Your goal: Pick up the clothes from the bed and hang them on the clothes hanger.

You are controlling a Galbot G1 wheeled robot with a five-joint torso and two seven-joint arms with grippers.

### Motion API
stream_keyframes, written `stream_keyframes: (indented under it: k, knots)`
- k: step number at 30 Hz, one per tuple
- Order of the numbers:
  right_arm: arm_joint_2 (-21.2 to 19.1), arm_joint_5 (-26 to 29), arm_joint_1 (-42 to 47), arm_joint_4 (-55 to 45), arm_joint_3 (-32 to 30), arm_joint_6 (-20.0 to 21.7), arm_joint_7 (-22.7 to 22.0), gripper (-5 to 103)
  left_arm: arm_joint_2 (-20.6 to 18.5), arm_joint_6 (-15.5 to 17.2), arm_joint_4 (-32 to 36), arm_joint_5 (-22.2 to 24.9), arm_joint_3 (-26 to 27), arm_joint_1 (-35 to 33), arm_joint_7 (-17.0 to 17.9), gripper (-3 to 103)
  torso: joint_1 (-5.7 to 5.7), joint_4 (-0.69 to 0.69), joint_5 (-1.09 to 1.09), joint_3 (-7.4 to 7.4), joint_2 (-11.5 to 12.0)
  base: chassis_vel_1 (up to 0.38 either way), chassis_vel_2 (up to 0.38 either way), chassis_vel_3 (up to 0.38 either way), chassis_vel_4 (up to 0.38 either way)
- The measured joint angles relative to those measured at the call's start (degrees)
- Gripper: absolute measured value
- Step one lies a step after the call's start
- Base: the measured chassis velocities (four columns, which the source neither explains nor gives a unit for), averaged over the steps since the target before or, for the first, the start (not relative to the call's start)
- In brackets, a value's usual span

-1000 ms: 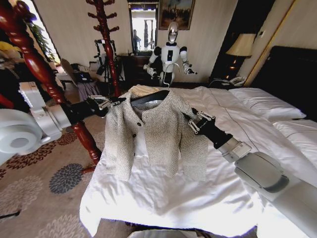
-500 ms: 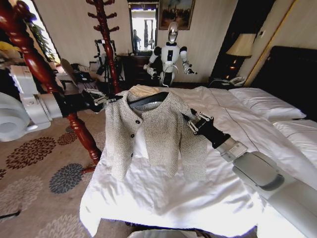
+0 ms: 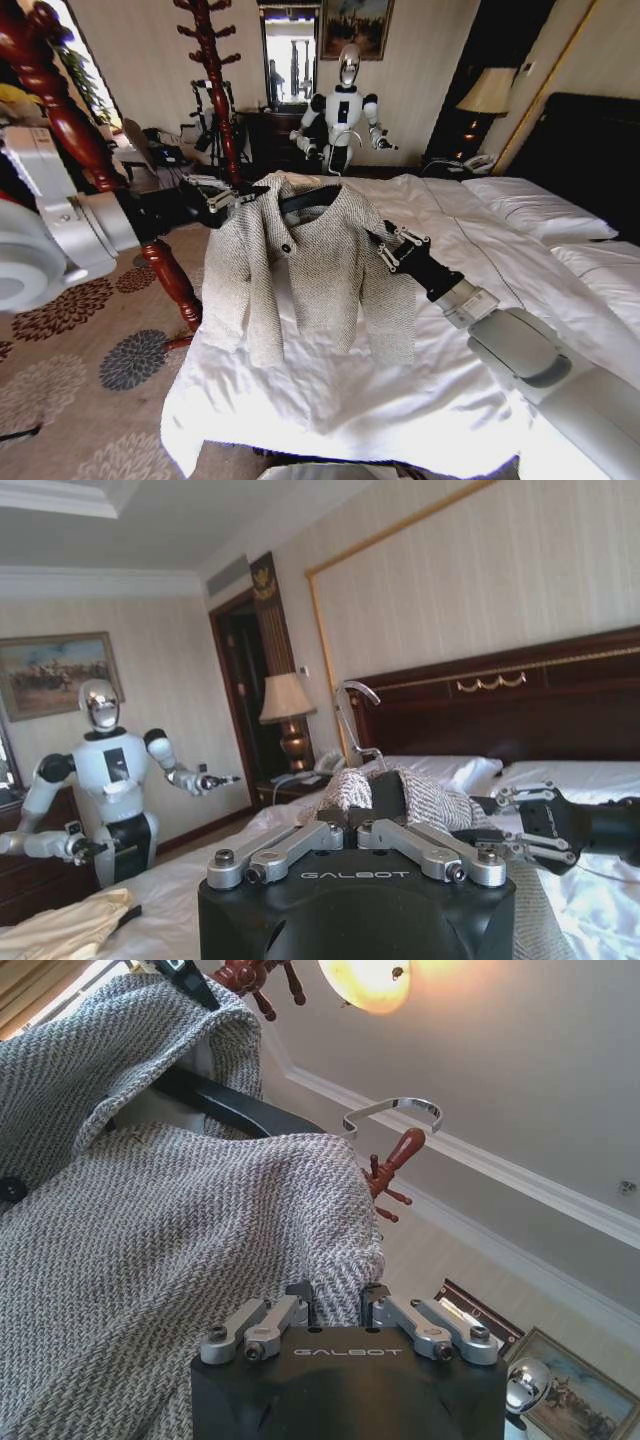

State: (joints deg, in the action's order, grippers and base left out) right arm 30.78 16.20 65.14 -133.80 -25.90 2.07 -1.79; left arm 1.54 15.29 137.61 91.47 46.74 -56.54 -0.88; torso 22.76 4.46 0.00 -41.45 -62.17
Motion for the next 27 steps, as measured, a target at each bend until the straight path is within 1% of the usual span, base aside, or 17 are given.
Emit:
stream_keyframes:
  k: [1, 2, 5, 7, 12, 18, 20, 27]
  knots:
    - [0.2, 0.0, 0.0, 0.0, 0.0, 0.0, 0.1, 22, 3.0, 0.3, 0.9, -1.9, -1.0, 0.4, 0.9, 1, 0.00, 0.00, 0.00, 0.00, 0.0, 0.000, 0.000, 0.000, 0.000]
    - [0.2, 0.0, 0.0, 0.0, 0.0, 0.0, 0.1, 22, 3.0, 0.3, 0.9, -1.9, -1.0, 0.4, 0.9, 1, 0.00, 0.00, 0.00, 0.00, 0.0, 0.000, 0.000, 0.000, 0.000]
    - [0.3, 0.0, -0.1, 0.0, 0.2, -0.1, 0.1, 22, 7.5, 0.5, 1.9, -6.9, -2.6, 0.3, 1.5, 1, 0.00, 0.00, -0.01, 0.00, 0.0, 0.000, 0.000, 0.000, 0.000]
    - [0.1, -0.3, -0.2, -0.1, 0.7, -0.1, 0.2, 22, 9.3, 0.5, 2.4, -9.5, -3.7, -0.1, 1.6, 1, 0.00, 0.00, -0.01, 0.00, 0.0, 0.000, 0.000, 0.000, 0.000]
    - [-0.3, -1.0, -1.1, -0.2, 2.7, -0.3, 0.1, 22, 9.2, 0.6, 2.6, -10.8, -4.2, -0.2, 0.8, 1, 0.00, 0.01, 0.00, 0.00, 0.0, 0.000, 0.000, 0.000, 0.000]
    - [0.6, -1.3, -3.4, -0.1, 8.0, -0.2, -0.2, 22, 8.1, 1.1, 1.8, -11.8, -4.6, -0.7, 0.0, 1, 0.00, 0.00, 0.01, 0.00, 0.0, 0.000, 0.000, 0.000, 0.000]
    - [1.4, -2.0, -4.6, 0.4, 10.2, -0.2, -0.2, 22, 8.4, 1.5, 1.4, -12.3, -5.1, -1.0, -0.1, 1, 0.00, 0.00, 0.01, 0.00, 0.0, 0.000, 0.000, 0.000, 0.000]
    - [2.4, -1.9, -7.8, 0.7, 13.7, 1.1, -0.6, 22, 9.7, 2.1, 1.3, -13.9, -7.2, -1.2, -1.1, 1, 0.00, 0.00, -0.01, 0.00, 0.0, 0.000, 0.000, 0.000, 0.000]
